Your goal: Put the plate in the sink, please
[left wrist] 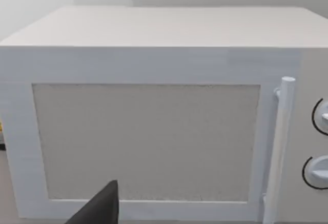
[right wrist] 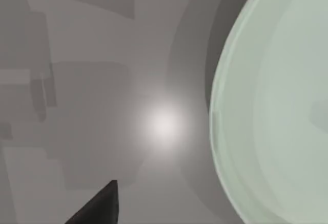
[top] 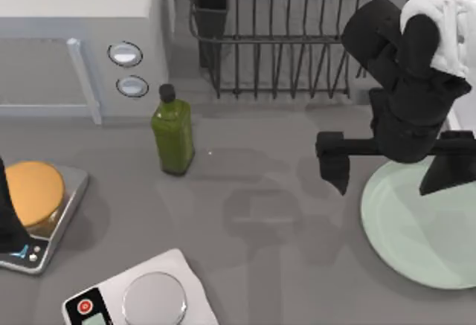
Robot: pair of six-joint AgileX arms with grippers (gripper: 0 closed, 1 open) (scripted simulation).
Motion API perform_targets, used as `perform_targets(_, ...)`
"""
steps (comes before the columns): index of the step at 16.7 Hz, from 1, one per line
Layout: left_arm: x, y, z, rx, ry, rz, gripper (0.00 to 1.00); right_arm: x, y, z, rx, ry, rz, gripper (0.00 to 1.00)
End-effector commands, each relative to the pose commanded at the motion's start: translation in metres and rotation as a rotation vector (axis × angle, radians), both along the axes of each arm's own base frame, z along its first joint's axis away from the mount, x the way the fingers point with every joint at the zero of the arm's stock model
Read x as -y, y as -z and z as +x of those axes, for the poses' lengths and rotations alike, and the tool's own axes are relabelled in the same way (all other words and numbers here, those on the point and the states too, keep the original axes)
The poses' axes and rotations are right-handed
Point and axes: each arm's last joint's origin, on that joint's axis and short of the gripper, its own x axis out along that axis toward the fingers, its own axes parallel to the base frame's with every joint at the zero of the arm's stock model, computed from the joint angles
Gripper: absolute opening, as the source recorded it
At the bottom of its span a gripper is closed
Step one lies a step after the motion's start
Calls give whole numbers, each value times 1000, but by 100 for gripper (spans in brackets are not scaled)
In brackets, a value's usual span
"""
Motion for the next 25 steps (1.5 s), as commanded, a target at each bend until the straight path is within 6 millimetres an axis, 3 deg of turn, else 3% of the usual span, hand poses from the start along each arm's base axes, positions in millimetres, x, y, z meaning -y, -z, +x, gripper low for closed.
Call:
perform_targets(5, 0, 0, 0, 0, 0, 0, 100, 2, 5, 1, -1, 4, 0, 100)
perform_targets(14, 0, 0, 0, 0, 0, 0, 100, 0, 98, 1, 4, 0, 2, 100)
perform_targets(19, 0, 0, 0, 0, 0, 0, 100, 0, 102, 0, 0, 0, 0, 100)
perform_targets(25, 0, 0, 0, 0, 0, 0, 100, 0, 102, 0, 0, 0, 0, 55)
